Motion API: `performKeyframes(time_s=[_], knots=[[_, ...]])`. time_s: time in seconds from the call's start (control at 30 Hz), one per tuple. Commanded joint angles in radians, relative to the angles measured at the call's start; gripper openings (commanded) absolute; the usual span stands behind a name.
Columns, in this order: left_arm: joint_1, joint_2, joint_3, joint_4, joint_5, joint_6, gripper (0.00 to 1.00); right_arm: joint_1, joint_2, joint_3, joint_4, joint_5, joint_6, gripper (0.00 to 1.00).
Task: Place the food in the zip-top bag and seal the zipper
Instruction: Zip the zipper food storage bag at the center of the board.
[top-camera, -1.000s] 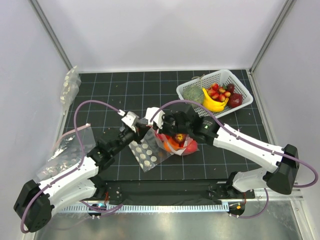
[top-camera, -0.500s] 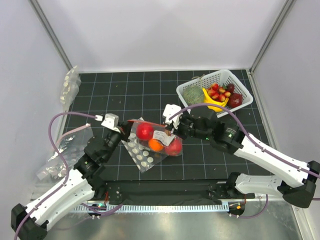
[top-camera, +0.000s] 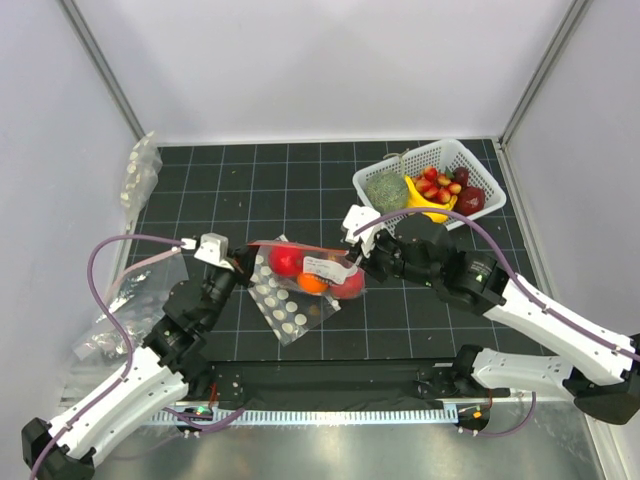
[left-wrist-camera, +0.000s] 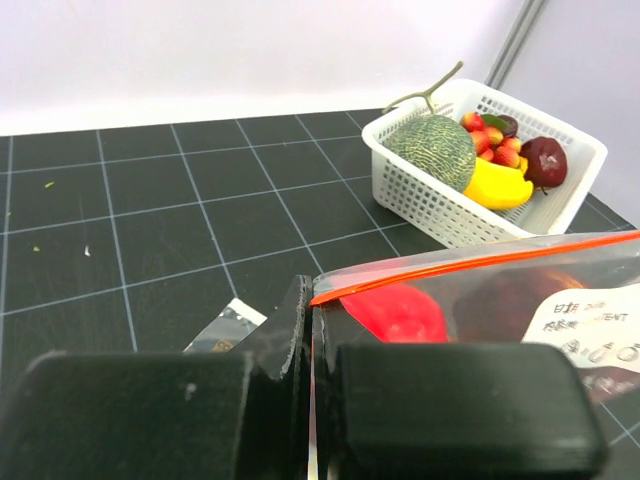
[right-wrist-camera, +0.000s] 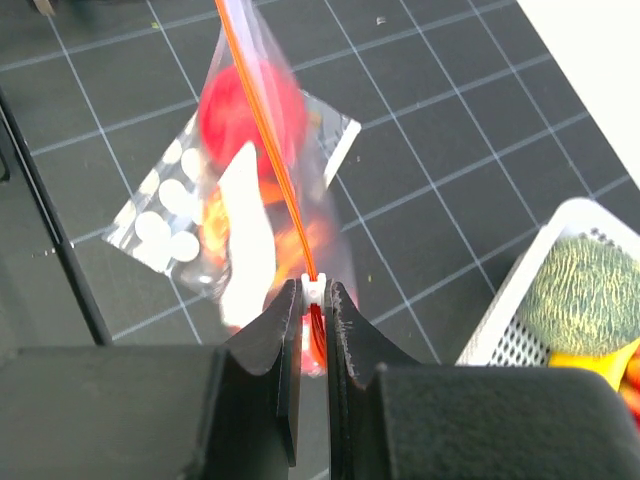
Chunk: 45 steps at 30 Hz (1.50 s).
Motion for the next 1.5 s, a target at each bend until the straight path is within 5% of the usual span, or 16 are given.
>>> performKeyframes(time_s=[0.0,0.53,0.87,1.3,1.43,1.47], knots=[[0.023,-0.006,0.002,0.017,-0.164,0.023,0.00,-0.015,-0.053,0.045,-0.141,0.096,0.017,0.01],[0.020,-0.028,0.000,0.012,-0.182,0.024,0.00,-0.015,-0.048,0.084,-0.270,0.173,0.032,0.01],[0.019,-0.011,0.022,0.020,-0.110,-0.011,0.12,-0.015,-0.114,0.035,-0.086,-0.059,0.035,0.01],[0.020,0.092,0.082,-0.003,-0.075,-0.110,0.55,-0.015,-0.137,-0.071,0.155,0.130,0.087,0.01],[0.019,0.110,0.080,0.069,0.111,-0.072,0.96,-0.016,-0.134,-0.079,0.163,0.148,0.077,0.01],[0.019,0.115,0.077,0.086,0.147,-0.030,0.96,-0.016,-0.137,-0.088,0.169,0.153,0.071,0.01]])
